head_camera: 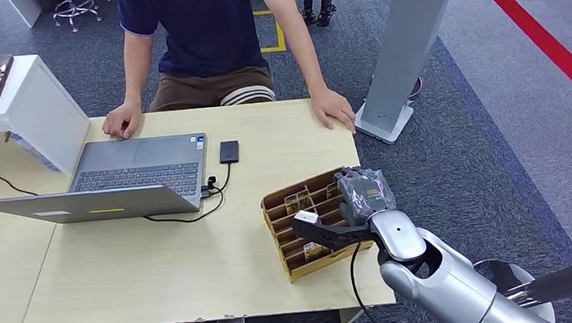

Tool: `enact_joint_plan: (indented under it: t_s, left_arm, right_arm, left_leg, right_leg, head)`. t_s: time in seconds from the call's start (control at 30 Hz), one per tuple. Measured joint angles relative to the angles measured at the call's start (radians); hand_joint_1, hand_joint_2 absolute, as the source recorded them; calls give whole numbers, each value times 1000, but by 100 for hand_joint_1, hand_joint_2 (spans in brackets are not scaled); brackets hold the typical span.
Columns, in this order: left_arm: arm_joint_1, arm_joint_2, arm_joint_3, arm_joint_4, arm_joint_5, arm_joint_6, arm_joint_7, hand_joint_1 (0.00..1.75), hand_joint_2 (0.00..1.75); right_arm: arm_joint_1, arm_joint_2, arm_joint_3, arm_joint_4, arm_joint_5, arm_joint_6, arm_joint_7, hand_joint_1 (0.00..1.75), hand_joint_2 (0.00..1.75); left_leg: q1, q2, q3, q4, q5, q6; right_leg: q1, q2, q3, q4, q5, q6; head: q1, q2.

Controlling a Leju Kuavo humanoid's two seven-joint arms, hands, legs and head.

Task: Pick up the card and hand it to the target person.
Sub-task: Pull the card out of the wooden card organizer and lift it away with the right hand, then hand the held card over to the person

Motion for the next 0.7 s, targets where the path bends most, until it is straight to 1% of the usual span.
enact_joint_plan:
  t_s: [0.2, 0.33, 0.4, 0.43, 0.53, 0.57, 0.6, 0.7]
  left_arm:
    - [0, 0, 0, 0, 0, 0, 0, 0, 0]
    - [0, 0, 0, 0, 0, 0, 0, 0, 0]
    - [0, 0, 0, 0, 0, 1, 0, 0, 0]
    - [0, 0, 0, 0, 0, 1, 0, 0, 0]
    - [0, 0, 0, 0, 2, 4, 0, 0, 0]
    - [0, 0, 0, 0, 3, 5, 0, 0, 0]
    - [0, 0, 0, 0, 4, 5, 0, 0, 0]
    - [0, 0, 0, 0, 6, 6, -1, 0, 0]
  right_arm:
    - [3, -1, -9, -1, 4, -1, 3, 84, 175]
    - [4, -3, -15, -3, 5, -1, 4, 98, 175]
    - [3, -4, -17, -4, 5, -1, 4, 109, 175]
    - [3, -4, -17, -4, 5, -2, 4, 117, 175]
    - [3, -4, -18, -5, 5, -14, 4, 155, 175]
    - [3, -4, -18, -5, 5, -23, 4, 164, 175]
    - [3, -4, -18, -5, 6, -33, 4, 168, 175]
    - [2, -4, -18, -6, 7, -58, 0, 169, 175]
  left_leg:
    - [0, 0, 0, 0, 0, 0]
    - [0, 0, 0, 0, 0, 0]
    - [0, 0, 0, 0, 0, 0]
    - [0, 0, 0, 0, 0, 0]
    - [0, 0, 0, 0, 0, 0]
    - [0, 0, 0, 0, 0, 0]
    - [0, 0, 0, 0, 0, 0]
    - [0, 0, 0, 0, 0, 0]
  right_leg:
    - [0, 0, 0, 0, 0, 0]
    - [0, 0, 0, 0, 0, 0]
    - [0, 0, 0, 0, 0, 0]
    - [0, 0, 0, 0, 0, 0]
    - [0, 0, 0, 0, 0, 0]
    - [0, 0, 0, 0, 0, 0]
    - [0, 0, 0, 0, 0, 0]
    - [0, 0, 0, 0, 0, 0]
  head:
    - [0, 0]
    - [0, 0]
    - [0, 0]
    - [0, 0]
    - [0, 0]
    - [0, 0]
    - [0, 0]
    - [0, 0]
